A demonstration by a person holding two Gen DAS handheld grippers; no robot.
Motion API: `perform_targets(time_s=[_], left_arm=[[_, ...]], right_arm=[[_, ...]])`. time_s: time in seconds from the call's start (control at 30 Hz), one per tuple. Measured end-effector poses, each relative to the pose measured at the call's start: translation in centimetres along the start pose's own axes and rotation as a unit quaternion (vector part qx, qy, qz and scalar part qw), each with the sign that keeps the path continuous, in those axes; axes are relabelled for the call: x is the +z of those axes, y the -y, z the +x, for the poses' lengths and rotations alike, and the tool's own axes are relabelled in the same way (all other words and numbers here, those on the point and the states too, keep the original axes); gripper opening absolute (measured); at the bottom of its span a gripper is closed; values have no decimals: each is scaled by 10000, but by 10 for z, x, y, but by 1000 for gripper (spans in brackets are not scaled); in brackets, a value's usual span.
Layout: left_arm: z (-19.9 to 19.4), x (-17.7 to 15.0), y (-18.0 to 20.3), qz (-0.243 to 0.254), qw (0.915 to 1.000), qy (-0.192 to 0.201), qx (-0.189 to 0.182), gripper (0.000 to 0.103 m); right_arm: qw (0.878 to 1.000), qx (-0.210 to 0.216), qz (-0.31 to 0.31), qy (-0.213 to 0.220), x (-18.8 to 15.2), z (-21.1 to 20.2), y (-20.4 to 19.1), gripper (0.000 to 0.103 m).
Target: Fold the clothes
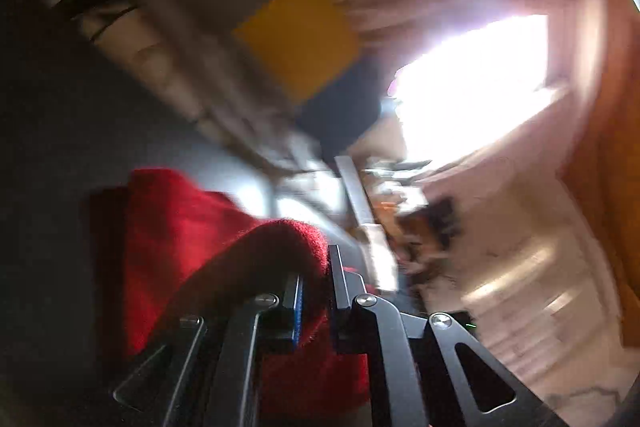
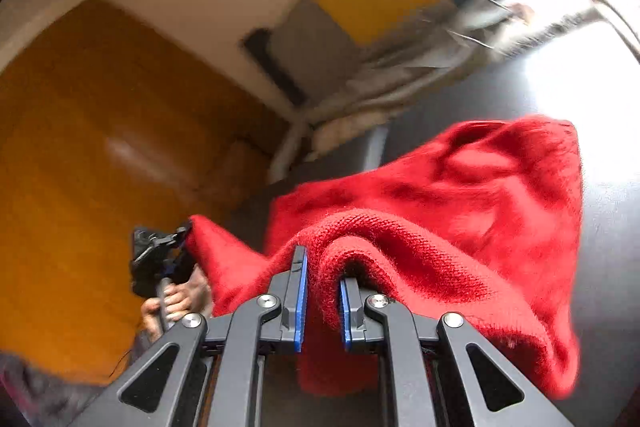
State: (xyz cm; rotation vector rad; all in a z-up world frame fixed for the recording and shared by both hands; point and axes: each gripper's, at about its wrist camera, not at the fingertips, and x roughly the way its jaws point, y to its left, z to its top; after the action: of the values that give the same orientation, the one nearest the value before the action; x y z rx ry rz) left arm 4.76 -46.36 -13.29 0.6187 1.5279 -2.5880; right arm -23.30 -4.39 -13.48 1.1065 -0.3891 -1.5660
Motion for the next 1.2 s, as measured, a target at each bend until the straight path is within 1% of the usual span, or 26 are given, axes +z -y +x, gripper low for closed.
perform_targets(time_s=[0.03,0.07,0.1,0.13,0.2,0.23,0.37,0.5,0.53,0.57,0.6,0.63,0.67,0.7,0.73,0.77,0.83,0.87,0.93,1.07,1.1,1.13,1.2], left_arm=[[18,1,-15,-146,9995,-242,155,8],[31,-4,-27,-183,9980,-460,400,8],[45,-9,-39,-219,9954,-676,643,8],[50,-14,-43,-167,9947,-780,646,8],[42,-24,-47,-199,9960,-747,449,7],[36,-30,-46,-152,9957,-790,461,7],[0,-71,-47,-159,9946,-917,458,8],[-29,-103,-45,-161,9938,-908,623,9],[-38,-110,-45,-195,9936,-890,664,9],[-43,-112,-45,-264,9937,-845,685,9],[-48,-114,-46,-333,9937,-799,706,9],[-53,-116,-46,-402,9937,-755,727,10],[-54,-117,-46,-435,9940,-766,651,10],[-60,-118,-44,-463,9946,-693,612,12],[-66,-119,-42,-490,9952,-620,573,12],[-72,-120,-40,-518,9957,-547,533,12],[-81,-121,-36,-530,9967,-429,441,19],[-83,-121,-33,-514,9972,-384,390,20],[-85,-125,-30,-424,9973,-412,443,21],[-90,-130,-30,-382,9970,-424,527,22],[-89,-130,-28,-350,9971,-423,532,23],[-88,-130,-26,-319,9972,-423,537,26],[-87,-130,-24,-255,9972,-451,546,27]], right_arm=[[9998,-155,133,-44,6,11,13,14],[9990,-355,251,-121,10,22,26,14],[9979,-457,384,-243,9,32,38,14],[9971,-504,463,-323,7,39,48,13],[9978,-388,444,-311,-2,39,55,11],[9979,-313,486,-282,-8,35,56,11],[9982,-148,489,-304,-41,15,54,11],[9969,-19,728,-300,-71,-8,48,11],[9964,13,788,-298,-78,-14,46,14],[9961,64,830,-297,-84,-19,43,18],[9959,152,840,-294,-88,-23,38,25],[9960,218,818,-295,-90,-27,32,35],[9965,244,735,-301,-92,-29,25,41],[9969,279,666,-316,-95,-32,19,45],[9969,329,623,-347,-98,-34,14,47],[9969,378,579,-378,-101,-37,9,48],[9966,495,513,-419,-106,-41,3,49],[9963,557,485,-435,-109,-42,1,49],[9963,578,381,-503,-116,-48,0,49],[9970,207,189,-720,-120,-31,3,49],[9969,115,152,-769,-120,-26,4,48],[9967,38,103,-806,-120,-20,4,44],[9966,-41,-46,-823,-118,-13,3,41]])
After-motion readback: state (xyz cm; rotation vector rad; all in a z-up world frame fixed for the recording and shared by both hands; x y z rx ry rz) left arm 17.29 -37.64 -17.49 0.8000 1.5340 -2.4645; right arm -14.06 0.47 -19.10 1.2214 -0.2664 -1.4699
